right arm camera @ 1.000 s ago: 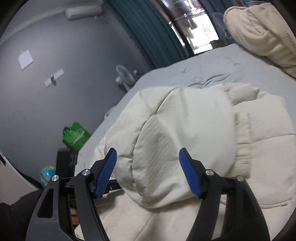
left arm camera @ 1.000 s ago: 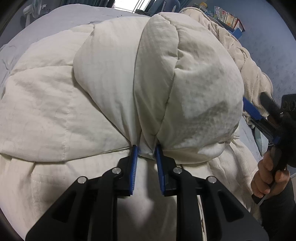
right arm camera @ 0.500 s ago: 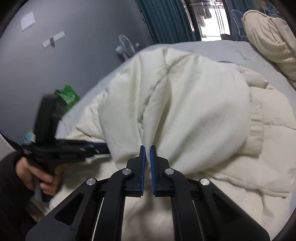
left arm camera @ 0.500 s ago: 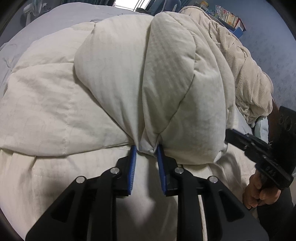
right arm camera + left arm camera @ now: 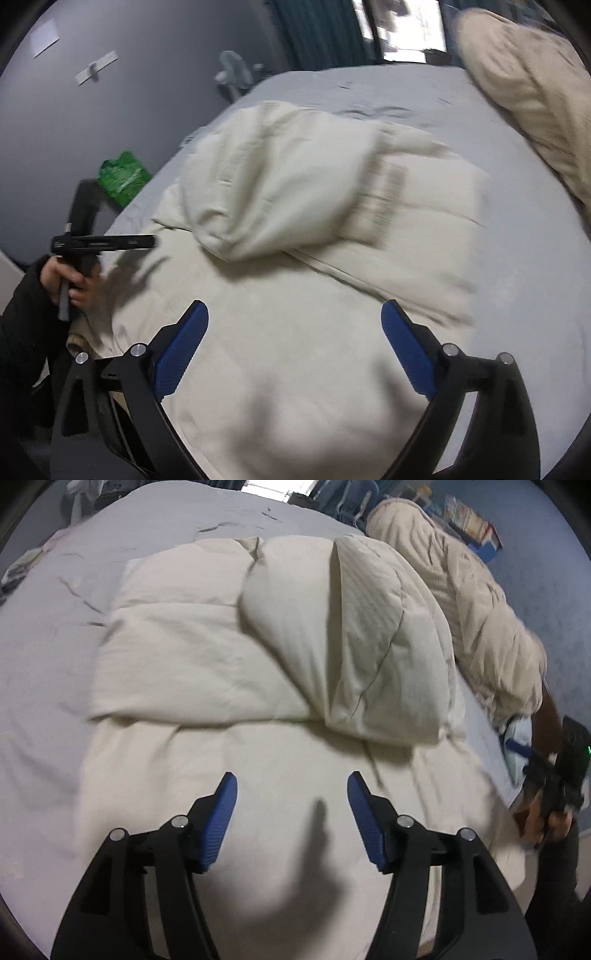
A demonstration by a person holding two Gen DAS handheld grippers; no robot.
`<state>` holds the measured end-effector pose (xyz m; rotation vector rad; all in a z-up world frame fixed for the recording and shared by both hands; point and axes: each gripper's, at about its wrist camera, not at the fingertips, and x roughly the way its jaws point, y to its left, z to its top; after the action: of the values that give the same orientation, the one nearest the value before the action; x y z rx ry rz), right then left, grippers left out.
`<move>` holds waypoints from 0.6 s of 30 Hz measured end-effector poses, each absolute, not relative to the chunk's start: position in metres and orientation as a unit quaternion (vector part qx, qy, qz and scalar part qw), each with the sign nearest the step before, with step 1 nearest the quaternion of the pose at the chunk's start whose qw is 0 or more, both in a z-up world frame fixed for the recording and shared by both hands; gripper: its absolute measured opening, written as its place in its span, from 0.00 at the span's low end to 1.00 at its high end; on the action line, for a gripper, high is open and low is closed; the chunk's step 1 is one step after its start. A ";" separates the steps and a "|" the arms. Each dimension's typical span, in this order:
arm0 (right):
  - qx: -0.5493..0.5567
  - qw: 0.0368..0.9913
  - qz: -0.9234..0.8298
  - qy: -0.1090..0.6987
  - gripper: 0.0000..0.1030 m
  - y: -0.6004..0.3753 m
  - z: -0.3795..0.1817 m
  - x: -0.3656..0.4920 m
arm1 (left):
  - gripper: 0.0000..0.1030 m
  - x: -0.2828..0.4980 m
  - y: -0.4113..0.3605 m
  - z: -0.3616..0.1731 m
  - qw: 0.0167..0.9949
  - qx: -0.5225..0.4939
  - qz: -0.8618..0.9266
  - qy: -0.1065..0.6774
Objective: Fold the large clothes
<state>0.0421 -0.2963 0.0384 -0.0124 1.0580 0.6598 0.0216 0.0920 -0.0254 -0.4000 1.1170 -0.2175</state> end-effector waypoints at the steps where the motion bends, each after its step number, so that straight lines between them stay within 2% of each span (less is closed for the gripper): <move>1: 0.005 0.809 0.299 0.506 0.89 -0.311 0.034 0.040 | 0.57 0.014 0.099 -0.022 0.823 -0.182 -0.104 0.528; 5: 0.072 0.784 0.263 0.558 0.90 -0.368 0.008 0.033 | 0.67 -0.018 0.140 -0.019 0.803 -0.201 -0.099 0.552; 10: 0.133 0.737 0.277 0.602 0.90 -0.387 -0.026 0.023 | 0.70 -0.045 0.185 -0.029 0.749 -0.254 -0.085 0.605; 18: 0.127 0.684 0.329 0.639 0.89 -0.364 -0.043 0.008 | 0.70 -0.065 0.186 -0.056 0.683 -0.271 -0.090 0.673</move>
<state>0.0084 -0.3638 -0.0427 0.2853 1.4325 0.7370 -0.0647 0.1860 -0.0559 -0.6067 1.5089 -0.2019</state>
